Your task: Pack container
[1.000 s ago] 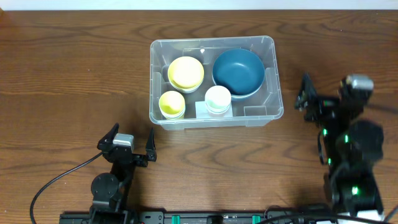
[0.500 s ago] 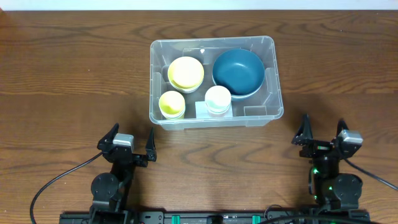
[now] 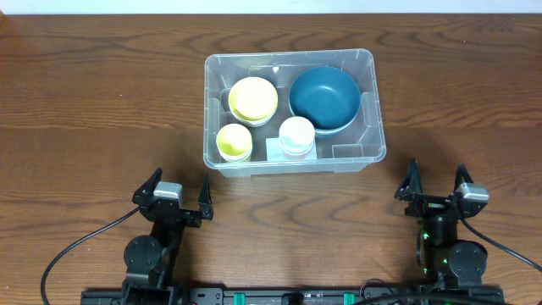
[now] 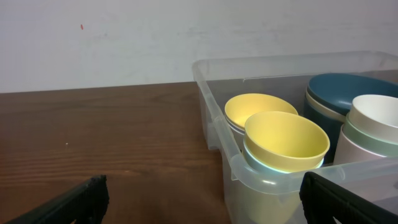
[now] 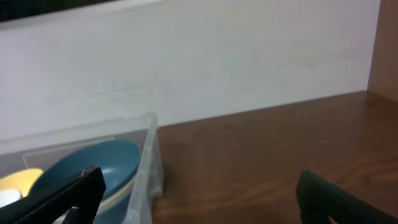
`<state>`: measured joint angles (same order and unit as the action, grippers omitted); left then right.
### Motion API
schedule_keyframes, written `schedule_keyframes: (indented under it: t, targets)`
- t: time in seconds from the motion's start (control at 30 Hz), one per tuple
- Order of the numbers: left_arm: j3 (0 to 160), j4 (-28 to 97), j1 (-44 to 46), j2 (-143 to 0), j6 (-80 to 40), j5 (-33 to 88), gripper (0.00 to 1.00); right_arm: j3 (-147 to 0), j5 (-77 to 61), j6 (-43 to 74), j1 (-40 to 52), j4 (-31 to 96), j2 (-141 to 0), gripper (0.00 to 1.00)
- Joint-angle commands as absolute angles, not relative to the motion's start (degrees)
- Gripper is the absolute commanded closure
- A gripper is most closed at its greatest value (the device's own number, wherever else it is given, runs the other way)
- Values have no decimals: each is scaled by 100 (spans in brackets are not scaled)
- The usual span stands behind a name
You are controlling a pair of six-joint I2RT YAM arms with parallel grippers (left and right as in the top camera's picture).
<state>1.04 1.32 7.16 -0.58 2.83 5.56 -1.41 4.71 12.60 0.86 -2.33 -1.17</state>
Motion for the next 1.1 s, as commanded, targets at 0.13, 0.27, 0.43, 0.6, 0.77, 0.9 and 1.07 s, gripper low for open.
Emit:
schedule_keyframes:
  t: [0.13, 0.27, 0.43, 0.6, 0.77, 0.9, 1.07]
  targets:
    - [23, 362, 681, -23, 296, 600, 2, -32, 440, 1079, 16, -56, -27, 1]
    - [23, 362, 681, -23, 296, 600, 2, -32, 440, 969, 16, 412, -27, 1]
    - [23, 362, 681, -23, 296, 600, 2, -32, 231, 268, 16, 410, -27, 1]
    - [23, 362, 681, -23, 296, 600, 2, -32, 204, 163, 16, 414, -27, 1]
    - [23, 362, 681, -23, 296, 600, 2, -32, 141, 165, 16, 419, -27, 1]
    - [23, 362, 681, -23, 296, 600, 2, -32, 143, 163, 16, 414, -27, 1]
    - [23, 362, 681, -23, 296, 600, 2, -32, 143, 163, 16, 414, -27, 1]
